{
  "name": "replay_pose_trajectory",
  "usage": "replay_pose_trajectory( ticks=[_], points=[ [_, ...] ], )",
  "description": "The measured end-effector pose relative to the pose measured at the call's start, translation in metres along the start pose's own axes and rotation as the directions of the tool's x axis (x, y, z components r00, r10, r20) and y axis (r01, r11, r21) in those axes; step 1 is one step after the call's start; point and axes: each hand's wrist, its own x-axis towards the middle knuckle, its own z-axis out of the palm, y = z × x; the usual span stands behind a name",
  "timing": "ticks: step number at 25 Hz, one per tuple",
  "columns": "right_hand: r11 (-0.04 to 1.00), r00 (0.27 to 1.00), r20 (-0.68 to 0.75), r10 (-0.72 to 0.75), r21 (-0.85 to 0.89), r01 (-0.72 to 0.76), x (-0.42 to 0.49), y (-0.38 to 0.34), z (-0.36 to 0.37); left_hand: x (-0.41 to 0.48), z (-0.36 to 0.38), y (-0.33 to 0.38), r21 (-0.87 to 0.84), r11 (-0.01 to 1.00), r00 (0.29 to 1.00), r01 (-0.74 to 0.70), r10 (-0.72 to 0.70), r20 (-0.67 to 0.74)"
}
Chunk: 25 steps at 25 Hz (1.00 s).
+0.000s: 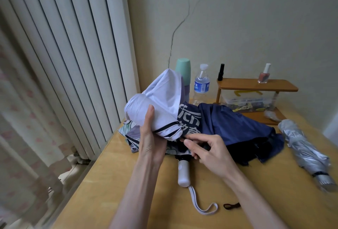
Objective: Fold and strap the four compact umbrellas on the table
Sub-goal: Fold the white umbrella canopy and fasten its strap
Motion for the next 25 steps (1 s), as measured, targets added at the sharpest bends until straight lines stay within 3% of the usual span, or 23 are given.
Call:
replay_pose_trajectory(
  ticks=[2,6,9,12,14,17,25],
  points=[
    [0.998,0.994,0.092,0.058,-0.022,-0.057,0.0,-0.002,0.0,0.004,-0.002,-0.002,0.029,0.999,0.999,-0.017,0.019,-0.049],
    [0.983,0.992,0.125,-0.017,-0.177,0.039,-0.001,-0.01,-0.007,0.008,-0.005,0.003,0.174,0.985,0.994,0.0,0.019,-0.109],
    [0.994,0.986,-0.129,-0.103,-0.056,0.096,0.006,-0.026,-0.02,0.002,-0.001,0.017,0.358,0.931,0.997,0.069,-0.053,-0.054],
    [0.957,0.886,-0.362,-0.289,-0.105,0.269,0.012,-0.041,-0.03,-0.005,0.013,0.022,0.526,0.848,0.997,0.059,-0.076,0.011],
    [0.896,0.851,-0.314,-0.42,-0.293,0.334,0.016,-0.046,-0.036,-0.009,0.022,0.021,0.613,0.79,0.996,-0.008,-0.049,0.076],
    [0.826,0.851,-0.222,-0.476,-0.444,0.347,0.02,-0.049,-0.048,-0.012,0.028,0.018,0.692,0.72,0.992,-0.056,-0.041,0.123],
    [0.819,0.922,-0.162,-0.352,-0.529,0.22,0.016,-0.052,-0.074,-0.014,0.024,0.022,0.692,0.721,0.984,-0.05,-0.083,0.157]
  ],
)
